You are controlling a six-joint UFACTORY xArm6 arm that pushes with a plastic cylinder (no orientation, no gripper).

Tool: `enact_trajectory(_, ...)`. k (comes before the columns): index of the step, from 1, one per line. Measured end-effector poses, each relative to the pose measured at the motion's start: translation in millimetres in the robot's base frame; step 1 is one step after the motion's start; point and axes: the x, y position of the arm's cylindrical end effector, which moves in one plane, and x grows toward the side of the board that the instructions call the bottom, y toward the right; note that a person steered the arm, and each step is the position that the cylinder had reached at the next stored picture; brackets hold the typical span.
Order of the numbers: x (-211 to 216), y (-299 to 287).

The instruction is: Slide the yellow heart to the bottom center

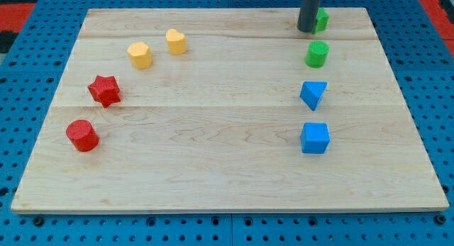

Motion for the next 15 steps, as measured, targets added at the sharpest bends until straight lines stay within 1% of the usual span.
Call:
enact_trajectory(2, 1, -7)
enact_trajectory(3, 1, -43)
enact_trajectory(4, 1, -49)
enact_trajectory(5, 1, -94)
enact_trajectory(7, -5, -233)
enact_trajectory(8, 19, -254)
enact_trajectory(9, 67, -234)
enact_trajectory(11, 135, -234)
enact_trajectory(13, 223, -198)
enact_trajectory(14, 263, -195)
enact_trajectory(15, 263, -233)
